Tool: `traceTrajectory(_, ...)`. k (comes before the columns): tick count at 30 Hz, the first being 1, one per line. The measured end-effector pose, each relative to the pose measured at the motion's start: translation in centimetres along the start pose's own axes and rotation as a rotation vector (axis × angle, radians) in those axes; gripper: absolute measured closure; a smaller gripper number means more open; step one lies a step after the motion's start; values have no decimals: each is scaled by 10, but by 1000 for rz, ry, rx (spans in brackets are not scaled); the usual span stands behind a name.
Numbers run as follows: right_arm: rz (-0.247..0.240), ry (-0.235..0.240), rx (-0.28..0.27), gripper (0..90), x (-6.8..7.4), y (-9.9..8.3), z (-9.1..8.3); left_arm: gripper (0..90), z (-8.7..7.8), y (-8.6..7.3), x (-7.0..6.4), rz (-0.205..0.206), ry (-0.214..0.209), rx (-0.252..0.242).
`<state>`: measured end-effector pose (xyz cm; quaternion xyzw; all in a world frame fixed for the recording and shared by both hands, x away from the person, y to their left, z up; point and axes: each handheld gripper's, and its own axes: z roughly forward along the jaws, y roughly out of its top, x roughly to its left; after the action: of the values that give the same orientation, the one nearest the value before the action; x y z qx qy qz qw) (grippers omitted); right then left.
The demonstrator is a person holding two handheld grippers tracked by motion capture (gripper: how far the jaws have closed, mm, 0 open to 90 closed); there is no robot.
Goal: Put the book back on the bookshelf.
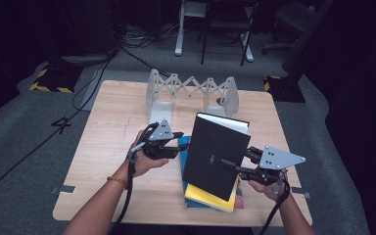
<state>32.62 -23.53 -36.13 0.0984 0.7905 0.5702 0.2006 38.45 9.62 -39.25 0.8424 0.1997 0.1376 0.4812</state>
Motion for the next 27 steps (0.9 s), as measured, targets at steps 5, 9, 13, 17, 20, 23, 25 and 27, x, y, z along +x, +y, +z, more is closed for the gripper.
traceTrajectory(5,1,-1,0,611,0,0,0,427,-4,-9,-8,3,-12,23)
traceTrajectory(9,1,-3,-1,610,0,0,0,320,-9,-21,-18,-11,-80,13)
traceTrajectory(13,-10,-5,0,611,2,0,0,275,-2,-28,-33,-24,-122,27)
traceTrajectory(17,-18,-10,-4,611,5,0,-1,263,7,-29,-45,-6,-145,36)
traceTrajectory(20,-29,-10,-8,612,6,-1,-1,259,14,-29,-49,-8,-151,40)
traceTrajectory(23,-40,-7,-7,614,8,-1,-2,254,20,-29,-49,-15,-151,36)
traceTrajectory(25,-51,-5,-5,616,10,0,-3,240,22,-29,-49,-20,-158,33)
traceTrajectory(27,-63,-1,-1,619,13,0,-4,220,25,-25,-50,-13,-174,15)
